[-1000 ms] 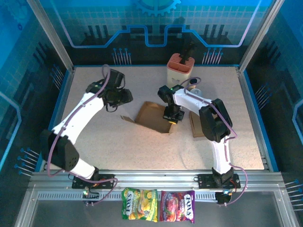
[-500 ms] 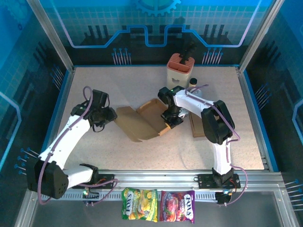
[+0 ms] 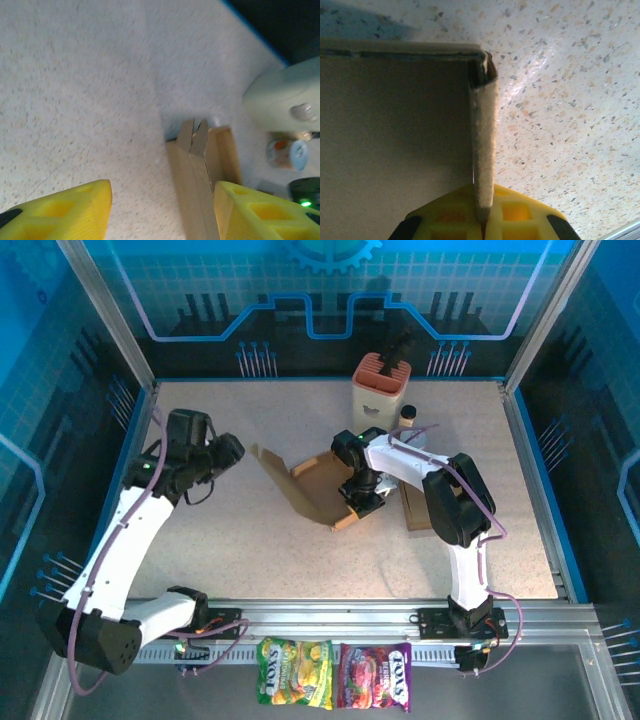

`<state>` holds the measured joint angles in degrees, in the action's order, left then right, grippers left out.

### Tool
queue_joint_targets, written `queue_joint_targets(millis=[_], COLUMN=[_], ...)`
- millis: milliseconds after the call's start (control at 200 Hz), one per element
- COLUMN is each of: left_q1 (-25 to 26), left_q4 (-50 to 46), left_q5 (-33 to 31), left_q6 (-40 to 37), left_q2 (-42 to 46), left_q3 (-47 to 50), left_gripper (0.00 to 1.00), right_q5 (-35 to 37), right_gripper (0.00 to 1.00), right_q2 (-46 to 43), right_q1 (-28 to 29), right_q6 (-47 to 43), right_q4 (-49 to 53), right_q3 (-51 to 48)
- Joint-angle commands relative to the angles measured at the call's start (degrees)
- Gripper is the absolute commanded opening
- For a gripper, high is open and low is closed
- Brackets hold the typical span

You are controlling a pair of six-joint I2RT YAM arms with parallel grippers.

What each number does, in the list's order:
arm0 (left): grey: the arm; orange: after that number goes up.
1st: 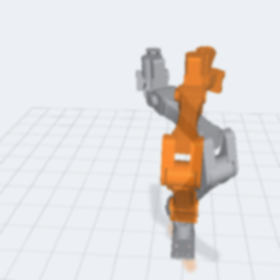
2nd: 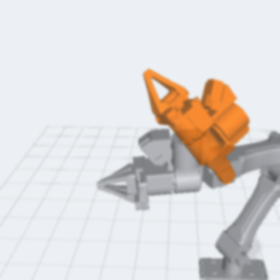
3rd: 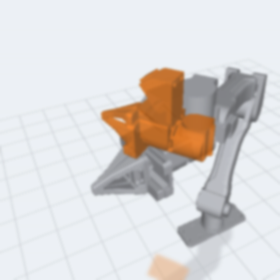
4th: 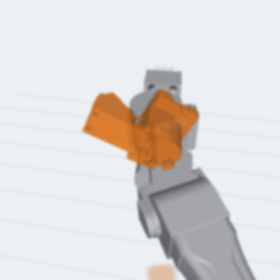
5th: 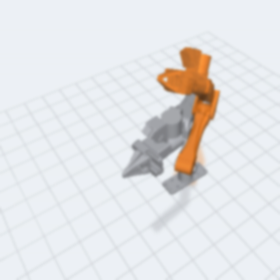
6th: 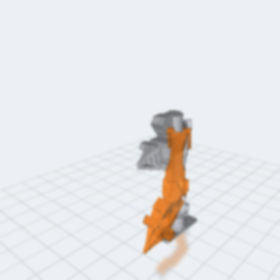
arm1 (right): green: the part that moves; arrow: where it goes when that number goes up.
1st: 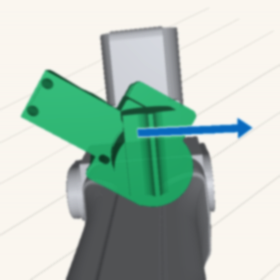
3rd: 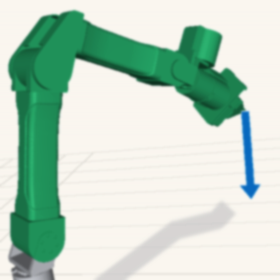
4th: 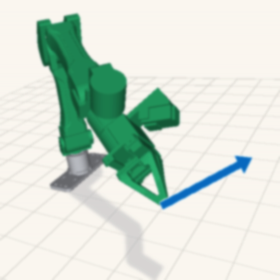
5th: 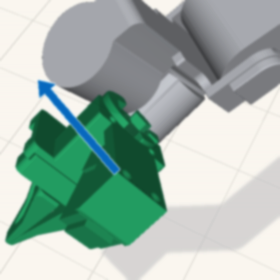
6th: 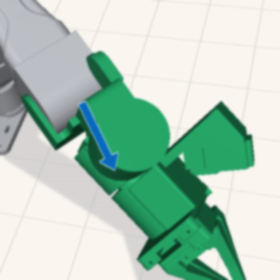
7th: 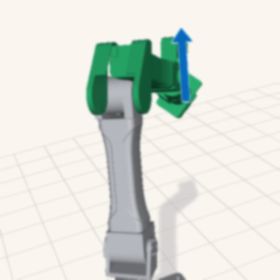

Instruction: Fold the paper box

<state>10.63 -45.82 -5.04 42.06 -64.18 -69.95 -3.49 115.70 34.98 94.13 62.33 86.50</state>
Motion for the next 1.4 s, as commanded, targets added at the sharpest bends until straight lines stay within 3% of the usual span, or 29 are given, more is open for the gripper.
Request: queue_joint_targets(millis=[0,185,315,400,490,645,810,940,1026,1166,1391], left_q1=[-2.6,-5.2,-4.7,-2.7,-1.0,-0.5,-0.4,-0.1,0.4,1.6,3.5], left_q4=[-5.5,-3.1,13.8,22.3,26.2,28.0,27.7,26.3,25.7,24.7,23.3], left_q5=[-1.8,7.0,24.3,28.0,28.4,29.1,28.3,28.0,27.9,27.9,27.3], left_q6=[-0.9,1.7,9.2,13.2,13.5,11.5,9.6,8.4,7.4,6.5,5.3], left_q2=[1.1,1.2,-1.7,-4.9,-8.5,-14.7,-17.5,-19.1,-20.1,-21.8,-24.4], left_q3=[-2.1,7.2,19.6,24.0,24.0,21.8,18.6,15.9,14.2,11.4,6.9], left_gripper=[0.56,0.47,0.41,0.4,0.4,0.4,0.4,0.4,0.41,0.41,0.41], right_q5=[-0.4,-2.3,-4.3,-6.2,-8.6,-12.2,-9.1,-5.9,-3.7,-8.5,-9.9], right_gripper=[0.0,0.0,0.0,0.0,0.0,0.32,0.52,0.54,0.53,0.55,0.66], right_q2=[-2.3,-2.8,-3.5,-3.5,-3.6,-5.2,-10.0,-13.7,-15.9,-17.5,-15.4], right_q1=[0.5,1.3,2.7,4.0,5.5,6.4,5.9,4.6,3.3,2.4,5.1], right_q6=[2.3,3.8,6.1,7.7,9.4,8.9,1.9,-8.1,-20.7,-40.5,-46.5], right_q4=[0.6,-1.4,-3.4,-5.2,-8.4,-16.0,-14.3,-11.7,-13.3,-15.7,-12.1], right_q3=[-0.8,-1.8,-3.1,-3.8,-4.6,-5.8,-3.0,-0.3,1.9,7.1,17.7])
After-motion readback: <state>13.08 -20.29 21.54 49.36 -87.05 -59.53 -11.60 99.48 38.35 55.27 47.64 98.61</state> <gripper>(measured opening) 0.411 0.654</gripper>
